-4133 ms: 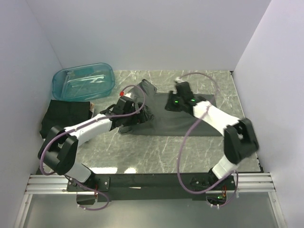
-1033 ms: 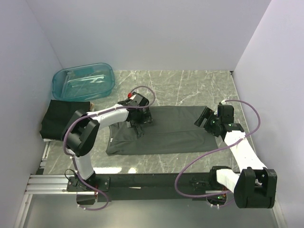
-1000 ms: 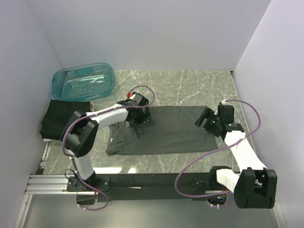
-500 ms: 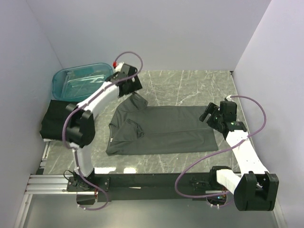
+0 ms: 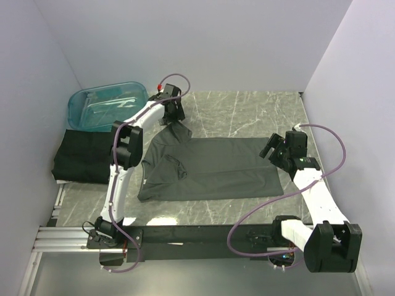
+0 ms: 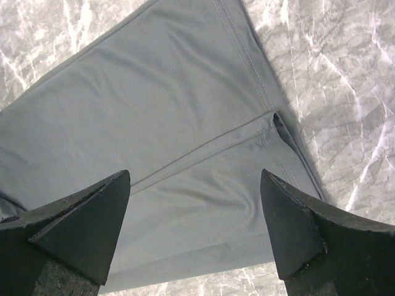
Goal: Fold and stack the t-shirts
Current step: Fold the tshirt
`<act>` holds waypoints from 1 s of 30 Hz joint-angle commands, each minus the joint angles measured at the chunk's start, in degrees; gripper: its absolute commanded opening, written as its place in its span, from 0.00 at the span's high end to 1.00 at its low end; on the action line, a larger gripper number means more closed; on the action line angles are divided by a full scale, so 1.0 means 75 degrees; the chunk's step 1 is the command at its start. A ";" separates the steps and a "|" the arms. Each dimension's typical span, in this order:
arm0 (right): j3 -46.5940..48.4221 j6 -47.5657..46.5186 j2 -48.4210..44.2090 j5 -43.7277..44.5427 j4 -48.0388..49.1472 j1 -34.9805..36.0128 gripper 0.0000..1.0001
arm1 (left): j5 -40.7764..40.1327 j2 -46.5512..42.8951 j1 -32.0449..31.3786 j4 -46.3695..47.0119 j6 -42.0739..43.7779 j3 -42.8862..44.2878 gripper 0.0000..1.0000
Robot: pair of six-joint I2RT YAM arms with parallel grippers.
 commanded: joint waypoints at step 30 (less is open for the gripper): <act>0.1362 0.0129 0.1656 0.0859 0.0408 0.0012 0.08 | -0.0460 -0.1592 -0.0075 0.0046 0.0345 -0.1048 1.00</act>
